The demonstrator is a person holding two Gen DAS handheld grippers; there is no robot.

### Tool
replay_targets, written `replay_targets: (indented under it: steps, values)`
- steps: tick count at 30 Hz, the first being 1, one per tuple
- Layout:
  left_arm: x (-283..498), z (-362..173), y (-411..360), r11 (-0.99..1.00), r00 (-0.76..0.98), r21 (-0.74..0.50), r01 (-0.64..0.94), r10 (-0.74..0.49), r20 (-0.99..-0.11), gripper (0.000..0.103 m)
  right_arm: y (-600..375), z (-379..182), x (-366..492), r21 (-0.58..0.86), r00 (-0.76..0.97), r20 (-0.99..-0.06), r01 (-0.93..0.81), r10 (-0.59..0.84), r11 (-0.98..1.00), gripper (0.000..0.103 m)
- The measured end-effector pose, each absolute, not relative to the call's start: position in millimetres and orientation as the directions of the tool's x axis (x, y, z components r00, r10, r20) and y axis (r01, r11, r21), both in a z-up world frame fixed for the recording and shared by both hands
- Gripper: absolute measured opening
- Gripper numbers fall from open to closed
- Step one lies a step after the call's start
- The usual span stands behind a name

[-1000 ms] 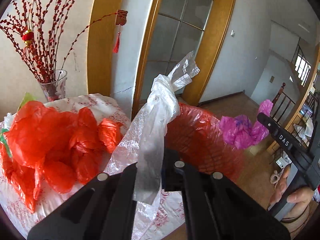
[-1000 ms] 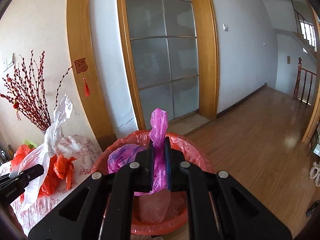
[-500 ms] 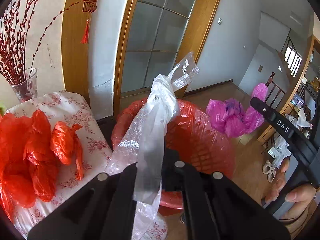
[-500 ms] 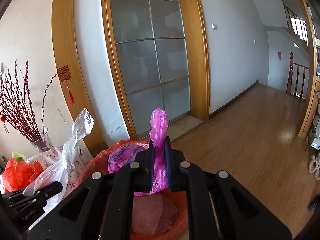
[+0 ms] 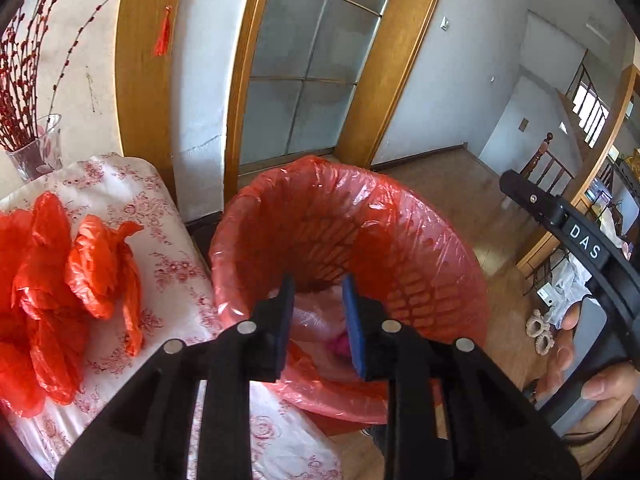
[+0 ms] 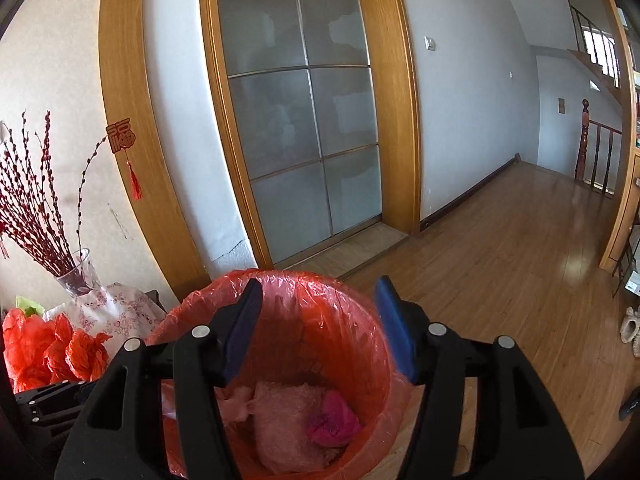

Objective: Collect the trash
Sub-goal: 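Open both grippers to drop the pink and clear bags into the basket, then grasp a red plastic bag with the right gripper while the left gripper grasps another red bag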

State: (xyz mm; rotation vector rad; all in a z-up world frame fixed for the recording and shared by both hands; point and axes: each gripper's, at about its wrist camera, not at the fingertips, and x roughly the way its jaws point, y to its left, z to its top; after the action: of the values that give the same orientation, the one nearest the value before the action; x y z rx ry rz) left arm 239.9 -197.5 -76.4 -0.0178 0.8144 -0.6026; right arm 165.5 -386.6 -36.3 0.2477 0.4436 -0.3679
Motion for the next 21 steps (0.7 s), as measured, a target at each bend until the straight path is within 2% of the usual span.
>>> replay_targets:
  steps: [7,14,21]
  values:
    - [227.9,-65.4,-165.3,0.880,0.615,-0.182,0.439,-0.441,-0.654,0.039,-375.5,-39.8,164.2,0.100,0.829,-0.475,0.385,-0.296,0.917,0.060]
    - [213.3,-48.5,-113.1,0.922,0.690,-0.149,0.357,-0.368,-0.623,0.040,-347.2,-33.9,165.5,0.088,0.846,-0.476,0.320,-0.242,0.943,0.060]
    - [189.2,-32.4,-39.7,0.974,0.782,-0.104,0.200,-0.223,-0.582,0.044,-298.3,-29.1,173.3,0.075,0.866,-0.479,0.200,-0.140,0.977,0.060]
